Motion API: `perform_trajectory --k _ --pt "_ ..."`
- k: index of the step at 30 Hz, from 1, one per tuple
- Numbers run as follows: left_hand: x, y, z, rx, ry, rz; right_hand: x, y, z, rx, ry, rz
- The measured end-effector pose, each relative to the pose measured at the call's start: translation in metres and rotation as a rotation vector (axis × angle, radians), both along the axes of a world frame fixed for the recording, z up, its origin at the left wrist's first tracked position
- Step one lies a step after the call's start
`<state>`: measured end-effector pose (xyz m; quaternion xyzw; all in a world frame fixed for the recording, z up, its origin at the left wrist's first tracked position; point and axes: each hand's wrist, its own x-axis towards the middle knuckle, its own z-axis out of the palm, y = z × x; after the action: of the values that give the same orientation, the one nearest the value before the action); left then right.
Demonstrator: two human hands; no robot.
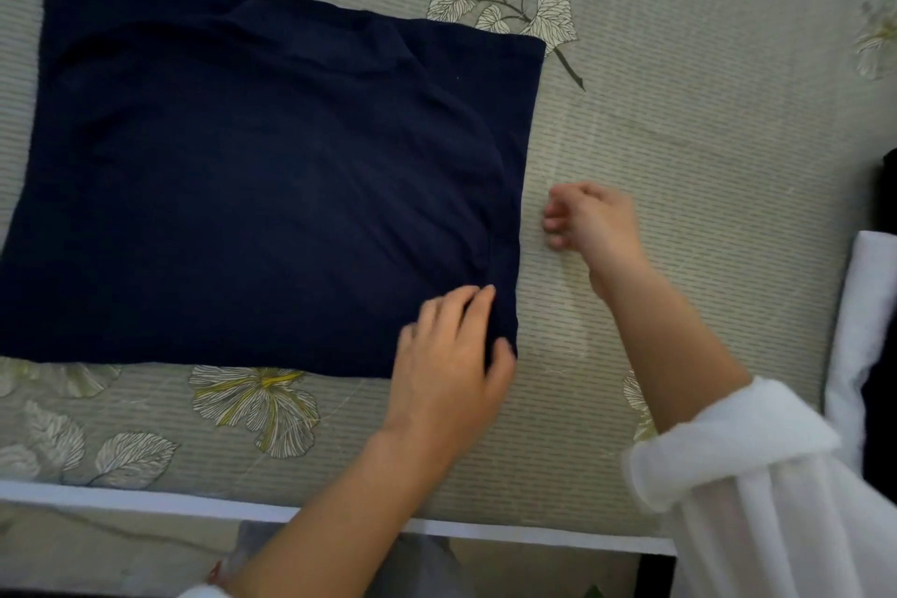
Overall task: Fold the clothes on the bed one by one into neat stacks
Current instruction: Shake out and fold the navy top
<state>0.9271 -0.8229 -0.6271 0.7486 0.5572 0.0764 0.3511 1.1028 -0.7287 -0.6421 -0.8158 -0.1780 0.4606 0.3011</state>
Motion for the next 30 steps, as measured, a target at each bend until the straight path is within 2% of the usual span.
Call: perform_trajectory --k 2,5,8,10,13,15,18,21,24,30 --pt "0.020 0.003 0.003 -0.102 0.163 -0.034 -0.003 0.015 -0.001 -0.019 0.089 0.015" --pt "0.046 0.008 0.001 -0.150 0.412 -0.091 -0.020 0.033 0.001 -0.038 0.161 0.130" --pt "0.056 0.015 -0.003 -0.085 0.591 -0.207 -0.037 0.046 0.004 -0.010 0.132 0.178" --pt "0.054 0.022 -0.004 -0.038 0.625 -0.275 -0.045 0.055 0.003 0.009 0.076 0.176" --pt "0.039 0.032 -0.006 -0.060 0.384 -0.248 -0.054 0.069 0.008 0.018 0.074 0.154" --pt "0.010 0.045 -0.002 -0.206 0.095 -0.050 -0.059 0.075 0.015 0.036 0.090 0.140" --pt "-0.055 0.067 0.009 -0.570 -0.407 0.303 -0.073 0.088 0.030 0.069 0.159 0.108" --pt "-0.122 0.076 0.022 -0.712 -0.716 0.537 -0.101 0.107 0.048 0.134 0.182 0.099" --pt "-0.179 0.080 0.031 -0.720 -0.849 0.707 -0.148 0.127 0.065 0.169 0.142 0.175" --pt "-0.267 0.094 0.031 -0.664 -0.882 0.937 -0.263 0.167 0.081 0.243 0.120 0.392"
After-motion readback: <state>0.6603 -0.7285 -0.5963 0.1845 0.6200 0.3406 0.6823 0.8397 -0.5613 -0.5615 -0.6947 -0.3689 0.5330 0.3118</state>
